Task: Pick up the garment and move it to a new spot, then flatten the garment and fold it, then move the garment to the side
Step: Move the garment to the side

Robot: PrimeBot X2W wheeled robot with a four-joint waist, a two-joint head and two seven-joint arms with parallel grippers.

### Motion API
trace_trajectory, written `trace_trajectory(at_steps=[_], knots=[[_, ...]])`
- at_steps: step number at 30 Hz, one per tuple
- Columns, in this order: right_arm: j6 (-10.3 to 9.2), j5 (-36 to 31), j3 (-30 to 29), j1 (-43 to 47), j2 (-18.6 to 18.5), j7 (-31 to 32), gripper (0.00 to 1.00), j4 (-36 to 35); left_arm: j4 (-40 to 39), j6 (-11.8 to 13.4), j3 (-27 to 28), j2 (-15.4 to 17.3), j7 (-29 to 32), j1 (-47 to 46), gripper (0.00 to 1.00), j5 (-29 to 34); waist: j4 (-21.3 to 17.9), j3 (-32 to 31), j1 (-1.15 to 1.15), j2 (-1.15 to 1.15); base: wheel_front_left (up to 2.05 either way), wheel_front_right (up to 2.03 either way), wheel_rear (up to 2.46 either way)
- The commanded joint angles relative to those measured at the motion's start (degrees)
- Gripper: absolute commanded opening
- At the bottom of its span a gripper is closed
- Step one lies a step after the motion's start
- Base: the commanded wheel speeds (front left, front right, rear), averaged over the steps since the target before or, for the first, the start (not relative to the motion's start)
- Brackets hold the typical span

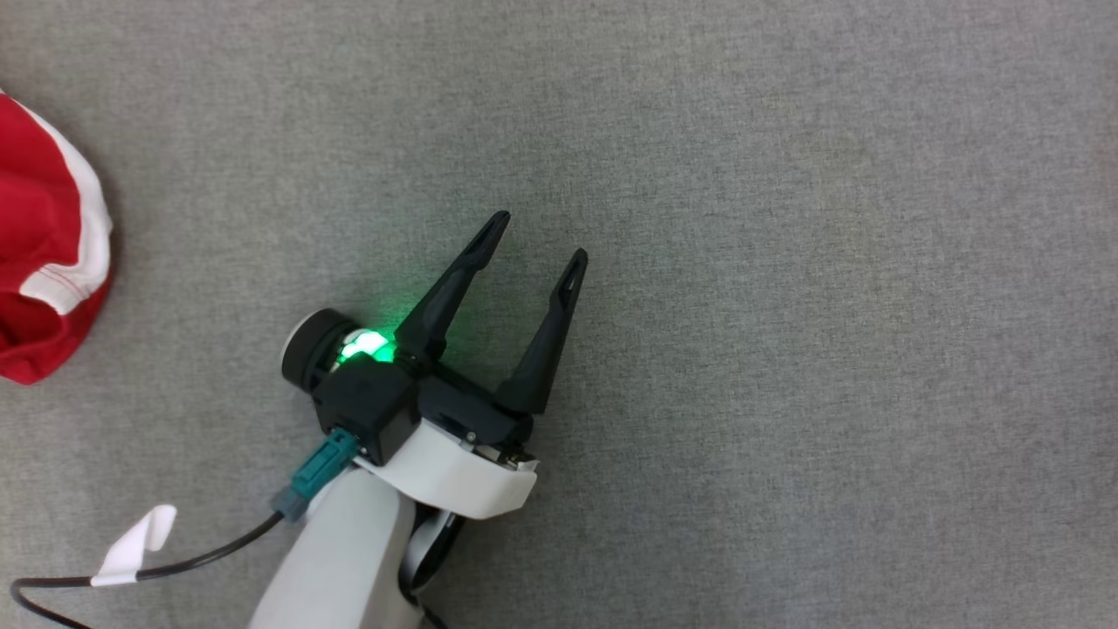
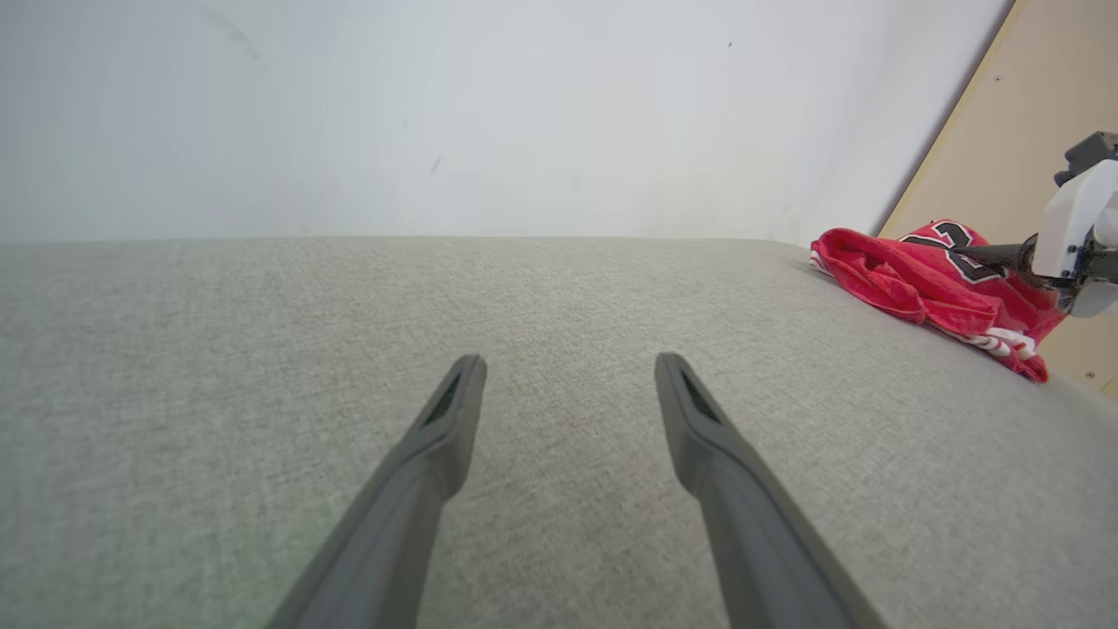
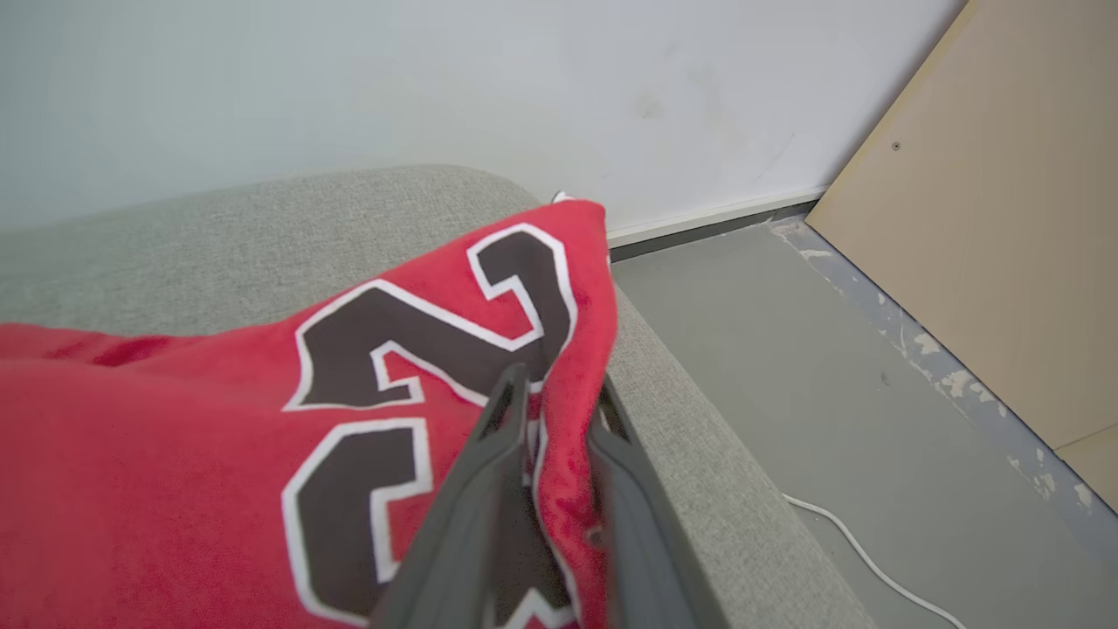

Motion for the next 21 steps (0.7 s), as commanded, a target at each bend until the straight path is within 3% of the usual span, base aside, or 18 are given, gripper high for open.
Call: trace_trajectory(at_steps=[1, 7, 10, 15, 21], knots=[[-0.11, -0.78, 0.18, -0.68, -0.17, -0.79, 1.00, 0.77, 4.84, 1.07, 2.05, 2.48, 1.04, 2.65, 1.00, -0.50, 0.15, -0.57, 0.00, -0.01, 0.00, 0.00, 0.00], [-0.12, -5.78, 1.57, -0.05, -0.28, -4.26, 1.00, 3.08, 3.72, 0.75, 1.64, 1.25, 0.72, 3.48, 1.00, -1.45, 0.26, -6.09, 0.00, -0.01, 0.00, 0.00, 0.00], [-0.11, -7.98, 3.11, -0.39, 1.43, -5.75, 1.00, 2.85, 3.61, 0.72, 1.67, 0.57, 0.63, 4.04, 1.00, -2.06, -0.07, -9.95, 0.00, -0.01, 0.00, 0.00, 0.00], [-0.12, -8.93, 6.28, 2.41, 4.99, -7.65, 1.00, -2.43, 4.09, 0.96, 2.58, -0.06, 0.59, 6.73, 1.00, -2.90, -0.55, -17.24, 0.00, -0.01, 0.00, 0.00, 0.00], [-0.12, -5.52, 10.75, 9.15, 7.54, -7.95, 1.00, -13.51, 4.61, 1.42, 4.78, -0.29, 0.59, 11.02, 1.00, -3.95, -0.32, -25.86, 0.00, -0.01, 0.00, 0.00, 0.00]])
